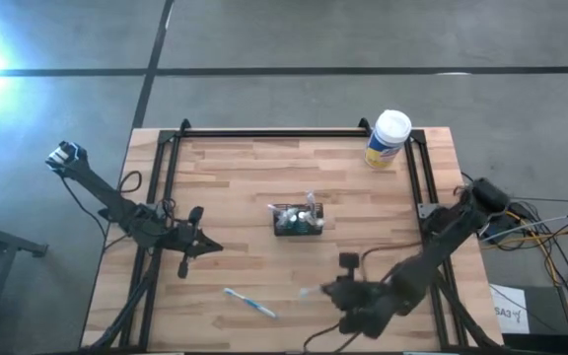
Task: Pick & Place toothbrushing station
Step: Put the right blue toothbrush into the black organizer
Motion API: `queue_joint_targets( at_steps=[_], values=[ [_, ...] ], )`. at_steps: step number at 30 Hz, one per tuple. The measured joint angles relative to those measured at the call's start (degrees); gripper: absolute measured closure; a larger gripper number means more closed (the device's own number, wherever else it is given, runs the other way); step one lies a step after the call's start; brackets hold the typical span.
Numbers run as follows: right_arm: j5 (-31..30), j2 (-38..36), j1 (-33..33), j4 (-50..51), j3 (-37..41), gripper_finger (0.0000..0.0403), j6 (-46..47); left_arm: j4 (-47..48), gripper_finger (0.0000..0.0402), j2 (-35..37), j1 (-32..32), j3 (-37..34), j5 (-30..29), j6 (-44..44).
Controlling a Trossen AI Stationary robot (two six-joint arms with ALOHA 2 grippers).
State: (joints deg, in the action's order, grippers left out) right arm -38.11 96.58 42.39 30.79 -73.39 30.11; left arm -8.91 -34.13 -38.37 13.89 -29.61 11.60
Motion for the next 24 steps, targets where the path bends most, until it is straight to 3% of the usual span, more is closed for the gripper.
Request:
queue_joint_targets(
  at_steps=[4, 8, 12, 15, 19, 24],
  values=[
    [-12.1, -9.7, -0.3, -8.1, 4.1, 0.0384, -11.0, 0.0, 0.0388, 0.0, 0.0, -0.1, 0.0, -0.6],
    [-12.7, -19.7, -3.7, -27.8, 16.0, 0.0385, -26.2, 0.0, 0.0388, -0.1, 0.0, -0.1, 0.0, -1.2],
    [-7.9, -29.2, -9.5, -54.8, 30.1, 0.0385, -42.9, 0.0, 0.0388, -0.1, 0.0, -0.1, 0.0, -1.4],
    [-0.6, -33.5, -15.8, -71.5, 40.0, 0.0385, -48.8, 0.0, 0.0388, -0.1, 0.0, -0.1, 0.0, -1.8],
    [4.8, -35.7, -25.3, -83.8, 49.3, 0.0385, -49.0, 0.0, 0.0388, -0.1, 0.0, -0.1, 0.0, -2.8],
    [15.9, -33.3, -36.7, -91.6, 55.4, 0.0385, -40.8, 0.0, 0.0388, -0.1, 0.0, -0.1, -0.4, -3.9]
  ],
)
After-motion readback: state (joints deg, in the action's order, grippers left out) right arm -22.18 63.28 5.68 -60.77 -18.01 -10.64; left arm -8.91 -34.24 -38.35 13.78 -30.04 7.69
